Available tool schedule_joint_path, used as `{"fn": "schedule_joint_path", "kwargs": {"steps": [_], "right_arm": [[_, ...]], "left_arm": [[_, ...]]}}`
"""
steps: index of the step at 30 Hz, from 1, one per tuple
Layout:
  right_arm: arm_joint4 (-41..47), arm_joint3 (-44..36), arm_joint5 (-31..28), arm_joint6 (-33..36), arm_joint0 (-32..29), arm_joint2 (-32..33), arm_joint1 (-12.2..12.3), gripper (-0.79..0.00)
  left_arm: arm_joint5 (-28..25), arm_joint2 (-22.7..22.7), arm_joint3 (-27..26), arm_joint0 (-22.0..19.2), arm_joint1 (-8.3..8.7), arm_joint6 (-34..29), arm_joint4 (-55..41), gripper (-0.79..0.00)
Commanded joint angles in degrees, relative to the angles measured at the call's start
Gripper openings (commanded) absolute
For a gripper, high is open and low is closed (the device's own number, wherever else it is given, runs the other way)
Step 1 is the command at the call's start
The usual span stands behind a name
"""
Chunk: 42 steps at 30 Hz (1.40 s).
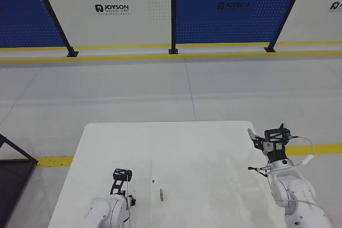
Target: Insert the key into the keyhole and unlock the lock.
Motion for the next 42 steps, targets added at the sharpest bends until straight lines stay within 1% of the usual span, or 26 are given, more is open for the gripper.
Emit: {"fn": "schedule_joint_path", "kwargs": {"steps": [1, 6, 10, 11, 12, 13, 15, 16, 17, 26, 31, 34, 35, 38, 41, 42], "right_arm": [[0.0, 0.0, 0.0, 0.0, 0.0, 0.0, 0.0, 0.0], [0.0, 0.0, 0.0, 0.0, 0.0, 0.0, 0.0, 0.0], [0.0, 0.0, 0.0, 0.0, 0.0, 0.0, 0.0, 0.0], [0.0, 0.0, 0.0, 0.0, 0.0, 0.0, 0.0, 0.0], [0.0, 0.0, 0.0, 0.0, 0.0, 0.0, 0.0, 0.0], [0.0, 0.0, 0.0, 0.0, 0.0, 0.0, 0.0, 0.0], [0.0, 0.0, 0.0, 0.0, 0.0, 0.0, 0.0, 0.0], [0.0, 0.0, 0.0, 0.0, 0.0, 0.0, 0.0, 0.0], [0.0, 0.0, 0.0, 0.0, 0.0, 0.0, 0.0, 0.0], [0.0, 0.0, 0.0, 0.0, 0.0, 0.0, 0.0, 0.0], [0.0, 0.0, 0.0, 0.0, 0.0, 0.0, 0.0, 0.0], [0.0, 0.0, 0.0, 0.0, 0.0, 0.0, 0.0, 0.0], [0.0, 0.0, 0.0, 0.0, 0.0, 0.0, 0.0, 0.0], [0.0, 0.0, 0.0, 0.0, 0.0, 0.0, 0.0, 0.0], [0.0, 0.0, 0.0, 0.0, 0.0, 0.0, 0.0, 0.0], [0.0, 0.0, 0.0, 0.0, 0.0, 0.0, 0.0, 0.0]], "left_arm": [[0.22, 0.46, 0.37, -0.34, -0.08, -0.15, 0.61, -0.489], [1.08, 1.24, 1.85, -1.2, -0.36, 0.1, 0.96, -0.489], [1.54, 1.76, 2.9, -1.85, -0.55, 0.48, 1.41, -0.511], [1.55, 1.83, 3.03, -2.04, -0.59, 0.46, 1.48, -0.529], [1.65, 1.88, 3.12, -2.15, -0.63, 0.58, 1.52, -0.566], [1.68, 1.92, 3.21, -2.19, -0.67, 0.63, 1.53, -0.625], [1.78, 1.79, 3.25, -2.23, -0.72, 0.68, 1.38, -0.665], [1.83, 1.66, 3.22, -2.21, -0.73, 0.83, 1.4, -0.757], [1.81, 1.56, 3.23, -2.16, -0.74, 0.9, 1.4, -0.785], [2.61, 0.47, 2.02, -1.08, -0.77, 2.13, 3.21, -0.785], [1.19, -0.72, 0.1, 0.54, -0.57, 2.09, 4.35, -0.785], [-0.4, -2.5, -1.71, 1.8, -0.39, 1.83, 2.82, -0.785], [-1.03, -3.25, -2.29, 2.29, -0.31, 1.88, 2.21, -0.785], [-5.1, -6.05, -4.59, 3.76, -0.06, 2.31, -2.95, -0.785], [-10.55, -9.83, -7.26, 6.92, 0.3, 5.31, -9.53, -0.785], [-13.29, -11.3, -8.02, 8.32, 0.46, 6.84, -12.01, -0.785]]}}
